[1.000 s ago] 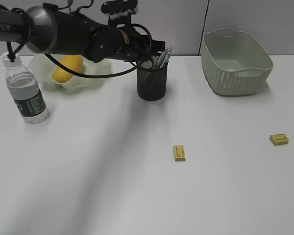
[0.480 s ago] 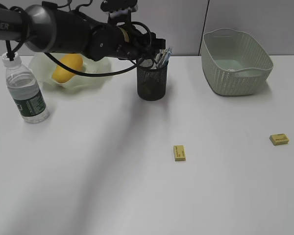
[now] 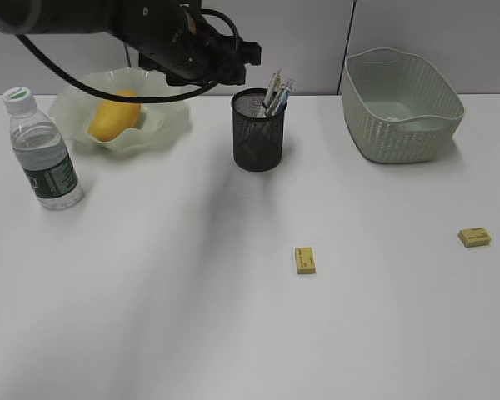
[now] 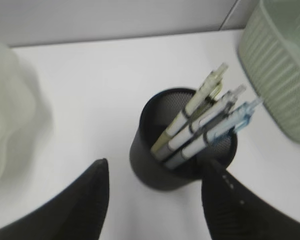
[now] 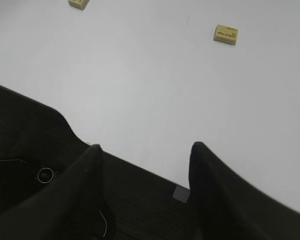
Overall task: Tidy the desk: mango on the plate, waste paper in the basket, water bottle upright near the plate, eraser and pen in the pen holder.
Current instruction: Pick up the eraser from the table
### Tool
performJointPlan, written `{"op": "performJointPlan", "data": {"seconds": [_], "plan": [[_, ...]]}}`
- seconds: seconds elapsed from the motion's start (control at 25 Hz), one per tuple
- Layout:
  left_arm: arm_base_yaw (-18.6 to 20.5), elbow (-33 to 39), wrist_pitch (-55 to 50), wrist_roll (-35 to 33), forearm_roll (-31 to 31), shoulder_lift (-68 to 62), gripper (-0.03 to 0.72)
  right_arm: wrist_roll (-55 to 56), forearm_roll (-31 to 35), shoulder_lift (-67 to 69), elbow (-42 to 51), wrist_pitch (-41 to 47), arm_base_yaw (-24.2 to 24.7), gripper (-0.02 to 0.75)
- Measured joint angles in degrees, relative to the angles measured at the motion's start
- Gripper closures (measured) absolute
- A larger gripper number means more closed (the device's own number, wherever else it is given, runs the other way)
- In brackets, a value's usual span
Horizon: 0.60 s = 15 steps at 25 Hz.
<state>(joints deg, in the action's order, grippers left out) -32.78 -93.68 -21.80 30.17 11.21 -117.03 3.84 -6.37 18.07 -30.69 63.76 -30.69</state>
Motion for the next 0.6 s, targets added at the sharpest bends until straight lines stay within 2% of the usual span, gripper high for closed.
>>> {"op": "performJointPlan", "data": {"seconds": [0.12,0.44,0.6], "plan": [[0.0,0.0,-9.8,-1.8,-0.4,2.4,0.239,-0.1,0.0,0.0,0.0,0.0,0.0,0.300],[-0.5,-0.1,-33.0,-14.1,-4.4,7.8,0.239,-0.1,0.0,0.0,0.0,0.0,0.0,0.300],[-0.5,-0.1,-43.0,-16.0,-5.3,8.9,0.251,0.0,0.0,0.0,0.0,0.0,0.0,0.300]]}}
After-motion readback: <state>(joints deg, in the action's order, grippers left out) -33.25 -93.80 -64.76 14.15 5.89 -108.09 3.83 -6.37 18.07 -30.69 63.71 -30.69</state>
